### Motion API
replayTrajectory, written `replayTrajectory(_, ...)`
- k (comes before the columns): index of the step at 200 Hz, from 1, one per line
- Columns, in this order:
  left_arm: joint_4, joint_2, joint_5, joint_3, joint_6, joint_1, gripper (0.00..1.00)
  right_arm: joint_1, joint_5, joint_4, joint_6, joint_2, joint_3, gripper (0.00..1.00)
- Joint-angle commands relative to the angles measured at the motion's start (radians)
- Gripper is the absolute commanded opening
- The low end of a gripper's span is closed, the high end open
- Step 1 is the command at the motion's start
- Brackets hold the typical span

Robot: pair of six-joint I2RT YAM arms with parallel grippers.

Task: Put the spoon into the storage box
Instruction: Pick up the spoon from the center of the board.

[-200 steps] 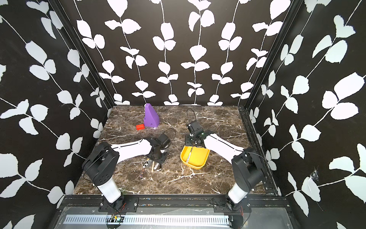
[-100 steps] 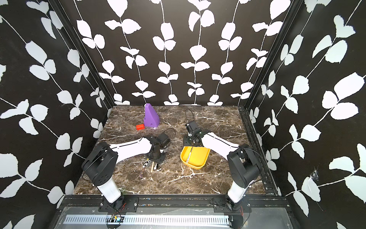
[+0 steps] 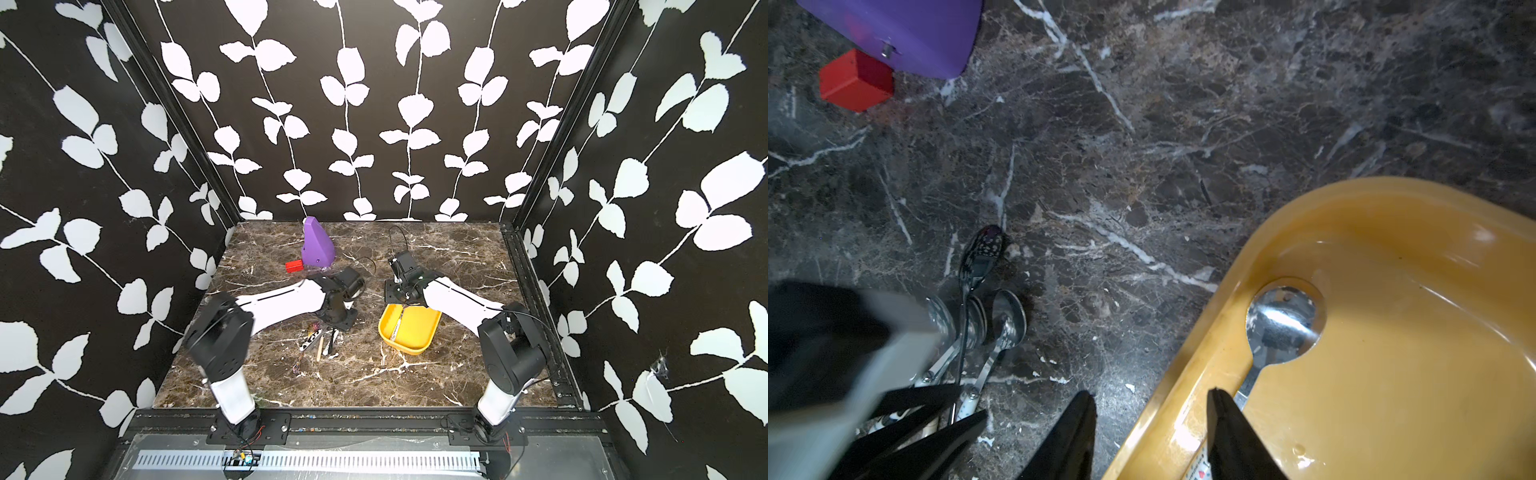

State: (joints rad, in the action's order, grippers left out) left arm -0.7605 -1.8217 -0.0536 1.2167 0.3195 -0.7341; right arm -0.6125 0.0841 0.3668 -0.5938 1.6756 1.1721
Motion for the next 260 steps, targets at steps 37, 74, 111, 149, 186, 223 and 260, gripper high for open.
replayTrajectory(37, -0.02, -0.028, -0.013, -0.061, 0.015, 0.021, 0.39, 0.006, -0.023, 0.012, 0.011, -0.066, -0.016, 0.46)
replayTrajectory(74, 0.003, 0.007, 0.027, -0.19, 0.044, 0.021, 0.39, 0.008, -0.051, 0.019, 0.008, -0.127, -0.048, 0.46)
replayTrajectory(111, -0.01, 0.075, 0.058, -0.281, 0.038, 0.019, 0.41, 0.007, -0.055, 0.044, -0.023, -0.15, -0.055, 0.46)
replayTrajectory(149, -0.018, -0.007, 0.082, -0.23, 0.008, 0.019, 0.31, 0.006, -0.066, 0.059, -0.045, -0.178, -0.066, 0.46)
replayTrajectory(186, -0.026, -0.068, 0.086, -0.17, 0.002, 0.019, 0.1, 0.006, -0.084, 0.083, -0.012, -0.179, -0.049, 0.47)
replayTrajectory(223, -0.074, -0.067, 0.053, -0.062, 0.003, 0.02, 0.0, 0.007, -0.083, 0.083, 0.002, -0.178, -0.038, 0.47)
replayTrajectory(260, -0.085, 0.015, 0.064, 0.039, 0.027, 0.019, 0.0, 0.007, -0.073, 0.064, 0.037, -0.187, -0.028, 0.47)
